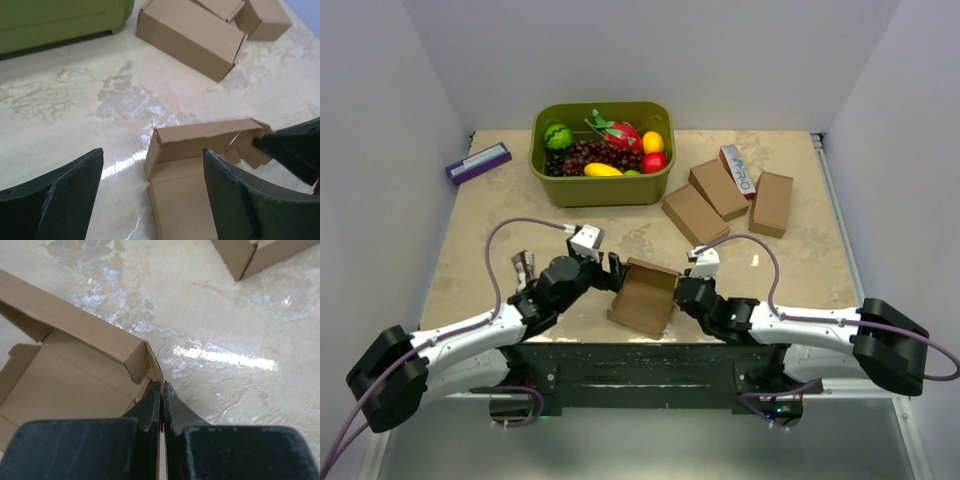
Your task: Fold the paper box
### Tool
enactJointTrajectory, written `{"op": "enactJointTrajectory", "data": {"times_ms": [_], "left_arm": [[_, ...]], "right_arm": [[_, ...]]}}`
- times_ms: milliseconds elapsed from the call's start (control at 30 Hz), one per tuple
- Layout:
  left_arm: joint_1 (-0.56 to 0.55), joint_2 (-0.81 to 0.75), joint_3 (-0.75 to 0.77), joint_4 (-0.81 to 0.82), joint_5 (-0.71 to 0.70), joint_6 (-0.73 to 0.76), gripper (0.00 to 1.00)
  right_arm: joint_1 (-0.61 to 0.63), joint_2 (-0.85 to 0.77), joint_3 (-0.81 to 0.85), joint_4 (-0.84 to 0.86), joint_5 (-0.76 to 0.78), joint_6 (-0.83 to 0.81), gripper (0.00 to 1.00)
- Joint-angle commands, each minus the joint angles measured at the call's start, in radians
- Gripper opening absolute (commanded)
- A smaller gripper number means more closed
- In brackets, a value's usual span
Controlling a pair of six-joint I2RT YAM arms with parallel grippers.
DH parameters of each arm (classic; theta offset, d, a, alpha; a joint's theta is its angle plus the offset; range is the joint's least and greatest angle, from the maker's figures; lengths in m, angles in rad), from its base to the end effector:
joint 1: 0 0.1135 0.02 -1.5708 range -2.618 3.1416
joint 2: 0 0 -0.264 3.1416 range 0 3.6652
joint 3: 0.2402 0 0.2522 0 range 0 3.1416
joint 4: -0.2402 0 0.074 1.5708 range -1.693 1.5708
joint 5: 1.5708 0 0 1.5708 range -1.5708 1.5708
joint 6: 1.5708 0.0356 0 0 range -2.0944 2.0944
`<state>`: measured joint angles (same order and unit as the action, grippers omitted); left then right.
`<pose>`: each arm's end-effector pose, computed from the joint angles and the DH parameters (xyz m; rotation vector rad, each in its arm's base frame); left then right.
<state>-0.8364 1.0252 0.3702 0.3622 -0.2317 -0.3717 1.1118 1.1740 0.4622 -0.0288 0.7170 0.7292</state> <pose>0.1521 -0.1562 0.2062 0.2769 1.8819 -0.6182 0.1171 0.1842 0.1744 -0.0585 2.1142 0.2586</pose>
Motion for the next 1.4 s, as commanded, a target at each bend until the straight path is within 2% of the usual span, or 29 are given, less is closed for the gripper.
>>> {"op": "enactJointTrajectory", "data": {"times_ms": [0, 133, 267, 367, 400, 433, 500, 533, 567, 733, 833, 1033, 1233, 1367], "left_arm": [[0.127, -0.057, 0.061, -0.057, 0.130, -0.068, 0.85], [0.253, 0.005, 0.062, -0.002, 0.299, -0.105, 0.85], [0.281, 0.076, 0.042, 0.095, 0.387, -0.154, 0.85], [0.287, 0.136, 0.030, 0.168, 0.422, -0.179, 0.84], [0.289, 0.142, 0.023, 0.179, 0.427, -0.184, 0.83], [0.290, 0.145, 0.019, 0.190, 0.431, -0.190, 0.83], [0.292, 0.151, 0.015, 0.204, 0.430, -0.191, 0.83], [0.293, 0.154, 0.016, 0.204, 0.428, -0.190, 0.83], [0.292, 0.162, 0.015, 0.205, 0.428, -0.190, 0.83], [0.292, 0.187, 0.018, 0.216, 0.428, -0.194, 0.83], [0.293, 0.205, 0.021, 0.225, 0.431, -0.197, 0.83], [0.293, 0.228, 0.009, 0.231, 0.423, -0.194, 0.83], [0.293, 0.268, 0.012, 0.241, 0.430, -0.194, 0.71], [0.293, 0.274, 0.001, 0.253, 0.433, -0.196, 0.65]], "right_arm": [[0.000, 0.035, 0.049, 0.093, 0.133, -0.154, 0.00], [0.000, 0.085, 0.043, 0.231, 0.170, -0.235, 0.00], [0.000, 0.131, 0.032, 0.319, 0.185, -0.281, 0.00], [0.000, 0.154, 0.050, 0.285, 0.187, -0.258, 0.01], [0.000, 0.153, 0.055, 0.268, 0.188, -0.239, 0.04], [0.002, 0.150, 0.056, 0.236, 0.187, -0.228, 0.13], [0.000, 0.119, 0.053, 0.204, 0.183, -0.194, 0.20], [0.000, 0.105, 0.050, 0.176, 0.179, -0.185, 0.33], [0.000, 0.087, 0.040, 0.161, 0.173, -0.174, 0.40], [0.000, -0.037, 0.020, 0.048, 0.151, -0.088, 0.68], [0.000, -0.111, 0.012, -0.011, 0.130, -0.056, 0.77], [0.000, -0.232, 0.064, -0.109, 0.081, 0.001, 0.81], [0.000, -0.177, 0.179, -0.219, 0.036, 0.084, 0.75], [0.000, -0.128, 0.230, -0.221, 0.016, 0.091, 0.72]]}}
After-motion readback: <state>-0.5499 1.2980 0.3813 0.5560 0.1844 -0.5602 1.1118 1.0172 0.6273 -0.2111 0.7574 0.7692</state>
